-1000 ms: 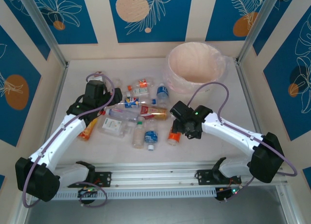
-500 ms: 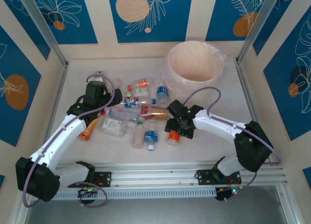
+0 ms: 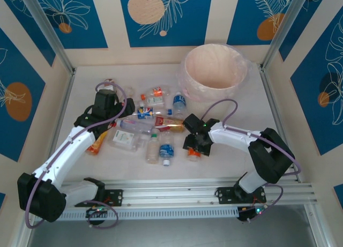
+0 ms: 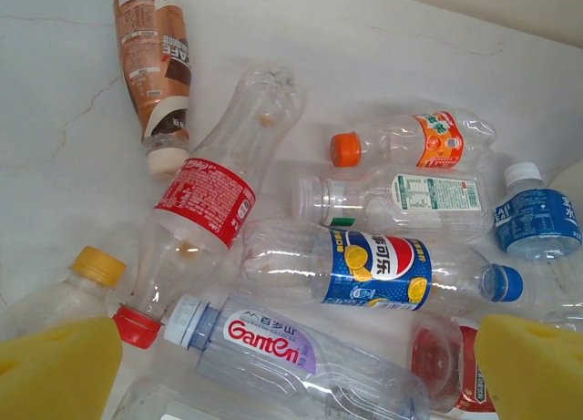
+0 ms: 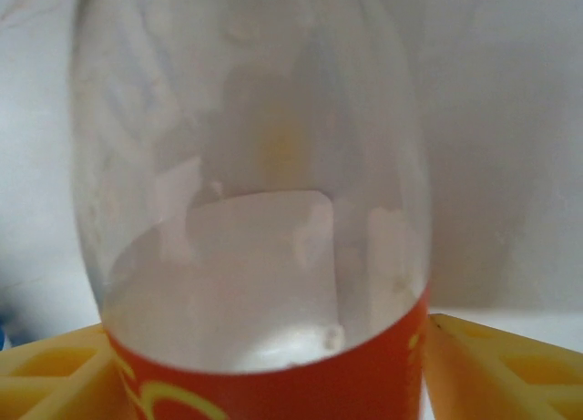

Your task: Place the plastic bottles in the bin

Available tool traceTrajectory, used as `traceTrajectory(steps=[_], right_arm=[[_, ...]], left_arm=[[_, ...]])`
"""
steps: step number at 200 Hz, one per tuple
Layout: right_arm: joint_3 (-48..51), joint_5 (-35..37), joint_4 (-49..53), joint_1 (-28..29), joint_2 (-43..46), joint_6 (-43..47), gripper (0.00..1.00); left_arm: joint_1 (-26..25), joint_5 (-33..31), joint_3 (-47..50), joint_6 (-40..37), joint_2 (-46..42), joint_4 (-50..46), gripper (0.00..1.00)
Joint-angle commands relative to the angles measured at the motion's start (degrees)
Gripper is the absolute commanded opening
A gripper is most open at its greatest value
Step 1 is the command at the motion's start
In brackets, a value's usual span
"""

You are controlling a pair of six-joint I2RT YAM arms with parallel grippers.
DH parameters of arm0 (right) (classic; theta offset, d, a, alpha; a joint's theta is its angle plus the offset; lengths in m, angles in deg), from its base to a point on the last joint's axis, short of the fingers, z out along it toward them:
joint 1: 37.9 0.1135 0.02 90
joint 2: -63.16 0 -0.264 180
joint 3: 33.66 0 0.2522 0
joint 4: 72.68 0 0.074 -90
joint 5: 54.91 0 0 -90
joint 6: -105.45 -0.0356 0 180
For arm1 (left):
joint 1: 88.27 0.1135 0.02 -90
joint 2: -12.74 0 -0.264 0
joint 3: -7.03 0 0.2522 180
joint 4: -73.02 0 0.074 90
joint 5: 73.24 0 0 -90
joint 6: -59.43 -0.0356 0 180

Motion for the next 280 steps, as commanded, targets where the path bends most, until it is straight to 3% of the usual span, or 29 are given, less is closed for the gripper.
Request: traceTrajectory(steps=[1,104,190,244,280], right_arm=[[0.5,-0.5,0.2,-0.2,-0.3,-0.8,0.66],[-2.4,3.6,16.6,6.3,12.1,-0.9,0.42],[-18.2,0.3,23.6,17.2,21.8,13.2,0.32],[-32.0,6.8,18.4,15.1,21.2,25.4,0.31],[-38.5,10.8,10.0,6.9,18.3,33.3,0.31]], left_arm=[[0.3,-0.8,0.5,0.5,0.2,0.9,1.0],[0.2,-1.2,-0.8,-0.3,-0.3,0.4,1.0],[0.3,-1.6,-1.8,0.1,-1.1,0.6,1.0],[0.3,-2.9,-1.4,-0.2,-3.0,0.2,1.0],[0.3,-2.7,-1.2,-0.2,-2.9,0.5,0.99]])
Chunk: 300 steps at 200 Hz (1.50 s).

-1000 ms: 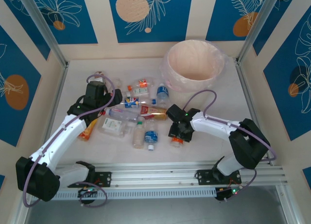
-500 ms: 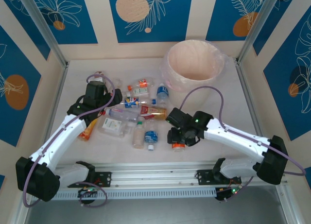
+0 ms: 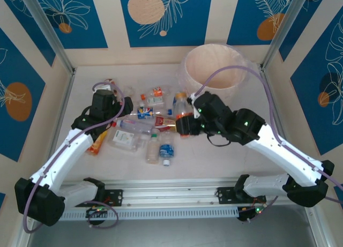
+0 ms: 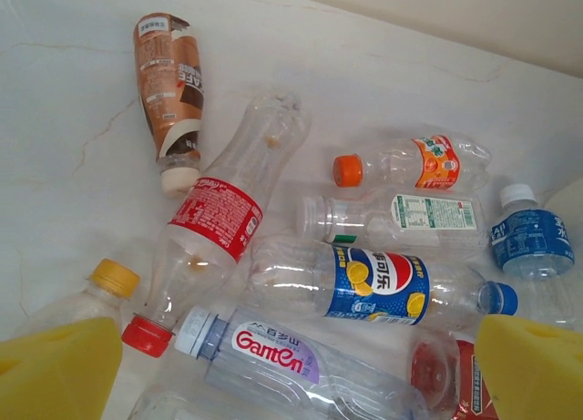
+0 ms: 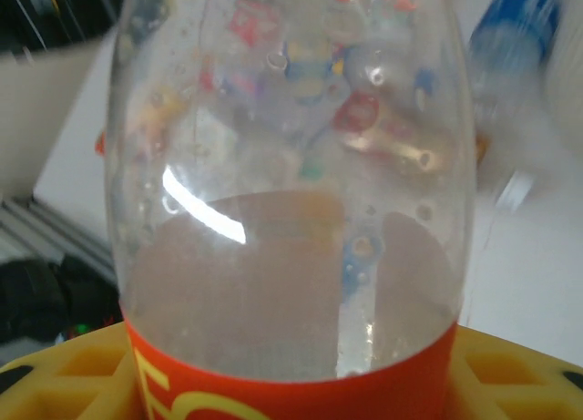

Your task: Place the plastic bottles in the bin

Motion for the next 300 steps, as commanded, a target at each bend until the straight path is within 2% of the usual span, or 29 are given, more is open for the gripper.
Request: traceTrajectory(steps=[1,34,53,118,173,240,300], right_arm=[[-4.6,4.8,-6.6,-5.1,-2.5,8.2,0.31],[-12.7,3.7,-9.3,-17.4,-9.2,10.5,0.29],[-18.5,3.4,-9.5,-21.9,-14.0,10.8,0.27],[-36.9,6.0,-6.2,-29.6,-31.2,12.4,0.28],[-50.2,7.2,5.8,-32.6,-43.2,12.5,0.28],[-49.2,6.9,15.3,-35.4,-44.7,9.6,0.27],[-45.8,5.7,15.8,-37.7,-46.2,10.0,0.27]], left_arm=[[0.3,-0.9,-1.0,-0.1,-0.7,0.5,0.99],[0.3,0.3,-1.0,0.1,0.0,0.6,0.99],[0.2,0.9,-1.0,0.4,0.2,0.6,1.0],[0.3,2.0,-1.0,0.1,0.5,0.7,1.0],[0.3,1.1,-0.9,-0.3,0.4,0.3,1.0],[0.3,0.2,-1.0,-0.6,0.5,0.1,0.99],[0.3,0.2,-0.7,-0.1,0.7,0.2,1.0]])
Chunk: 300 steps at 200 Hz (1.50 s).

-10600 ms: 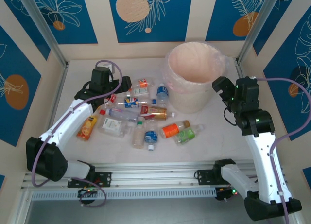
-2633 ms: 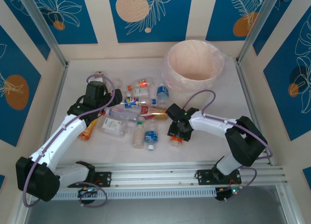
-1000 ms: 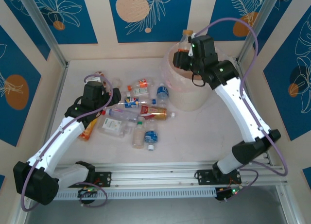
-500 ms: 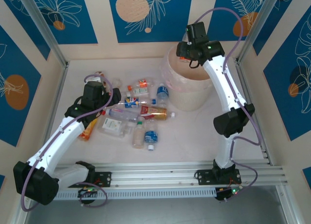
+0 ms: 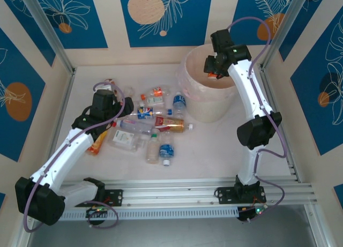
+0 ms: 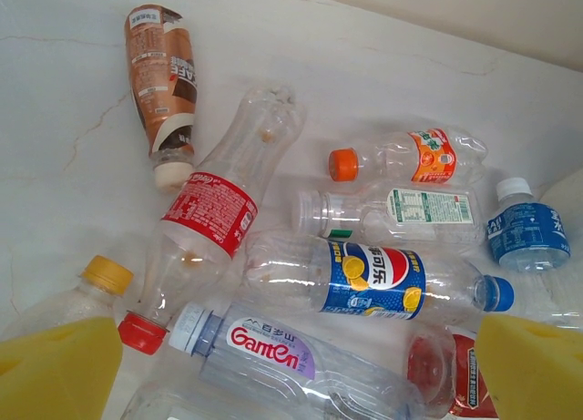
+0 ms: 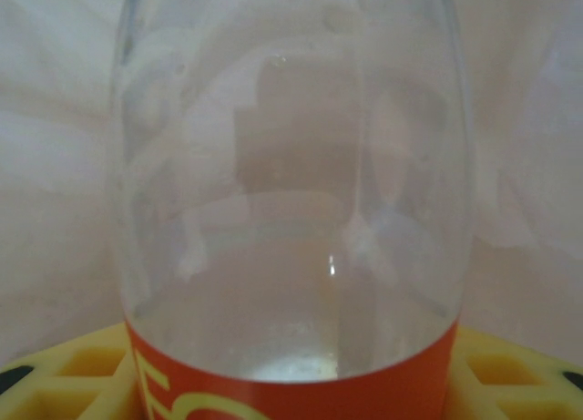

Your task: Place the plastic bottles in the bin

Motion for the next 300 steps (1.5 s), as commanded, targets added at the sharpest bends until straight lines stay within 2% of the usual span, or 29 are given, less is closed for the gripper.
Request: traceTrajectory(steps=[1,92,173,191,209,255,271,300], right_arm=[[0.8,-0.4,1.0,-0.7,-1.0,-0.3,0.27],[1.5,4.4,-0.1,-0.9,-8.1,1.2,0.27],[0.9,4.7,0.5,-1.9,-15.1,2.7,0.28],[0.8,4.3,0.7,-2.0,-16.0,2.7,0.4],[0.9,4.5,0.7,-2.0,-16.3,2.7,0.58],[0.1,4.6,1.0,-1.8,-15.3,2.8,0.74],[-0.7,5.0,1.3,-1.4,-14.6,3.1,0.84],[-1.9,6.0,1.7,-0.8,-12.0,3.4,0.91]], left_arm=[[0.3,-0.7,-0.8,-0.1,0.3,0.2,1.0],[0.3,-0.8,-0.9,-0.2,0.6,0.5,1.0],[0.3,-1.3,-0.8,-0.1,0.6,0.4,1.0],[0.3,-1.3,-0.8,-0.1,0.6,0.3,0.99],[0.3,-1.5,-0.7,-0.1,0.4,0.1,1.0],[0.3,-1.7,-0.7,-0.1,0.0,0.0,1.0],[0.3,-1.8,-0.8,-0.1,0.0,-0.1,0.99],[0.3,-2.0,-0.8,-0.1,0.0,-0.3,0.99]])
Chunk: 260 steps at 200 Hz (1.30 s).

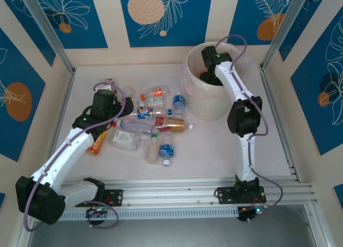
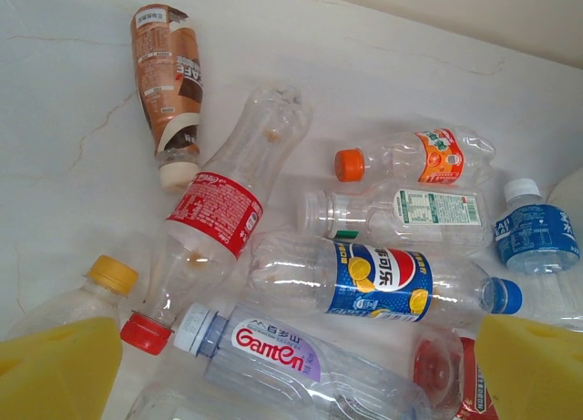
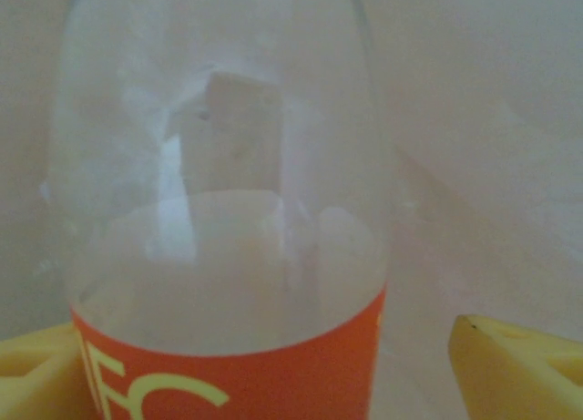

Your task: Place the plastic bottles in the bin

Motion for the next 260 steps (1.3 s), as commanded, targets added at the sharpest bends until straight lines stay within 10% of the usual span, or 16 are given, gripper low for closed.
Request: traceTrajectory(steps=[1,168,260], right_arm=[[-2.8,1.7,1.2,0.7,4.5,0.3,0.92],[4.6,5.4,-11.8,10.9,30.5,3.1,0.99],[29.6,8.2,-13.6,35.3,46.3,-11.5,0.98]], left_arm=[[0.3,-1.3,-0.7,-0.1,-0.5,-0.3,0.99],[0.3,-2.7,-0.7,-0.3,-1.9,-1.6,1.0],[0.3,-5.0,0.0,0.8,-3.5,-1.6,0.99]])
